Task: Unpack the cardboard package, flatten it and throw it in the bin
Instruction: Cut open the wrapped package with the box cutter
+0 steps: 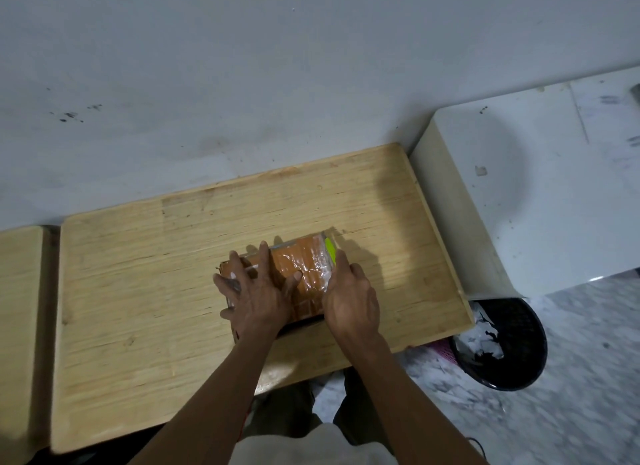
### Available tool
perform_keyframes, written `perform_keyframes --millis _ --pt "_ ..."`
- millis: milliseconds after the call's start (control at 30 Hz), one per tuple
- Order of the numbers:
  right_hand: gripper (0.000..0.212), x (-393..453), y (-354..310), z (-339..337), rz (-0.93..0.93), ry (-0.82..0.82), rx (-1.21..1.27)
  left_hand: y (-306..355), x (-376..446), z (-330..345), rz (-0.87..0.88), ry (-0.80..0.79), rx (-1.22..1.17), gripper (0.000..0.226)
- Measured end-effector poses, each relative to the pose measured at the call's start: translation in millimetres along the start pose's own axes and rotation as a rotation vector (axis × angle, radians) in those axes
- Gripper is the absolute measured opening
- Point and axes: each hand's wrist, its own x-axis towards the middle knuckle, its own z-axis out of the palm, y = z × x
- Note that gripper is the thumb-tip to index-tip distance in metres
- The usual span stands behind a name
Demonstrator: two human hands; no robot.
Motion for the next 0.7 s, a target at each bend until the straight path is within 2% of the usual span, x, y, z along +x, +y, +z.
perform_keyframes --millis 133,400,600,700 --pt "0.063 -3 -1 -1 0.002 -0.026 -0.016 0 1 0 0.0 -0.012 -0.006 0.082" --pt "0.058 -6 -4 -3 -0.038 -0.018 -0.039 1 0 -2 0.001 -0.019 -0.007 0.083" --pt "0.044 -24 27 7 0.037 -0.123 -0.054 3 0 -5 0.004 -0.02 -0.024 0.084" --pt "0.039 -41 46 10 0.032 -0.066 -0.015 2 0 -5 0.001 -0.019 -0.024 0.084"
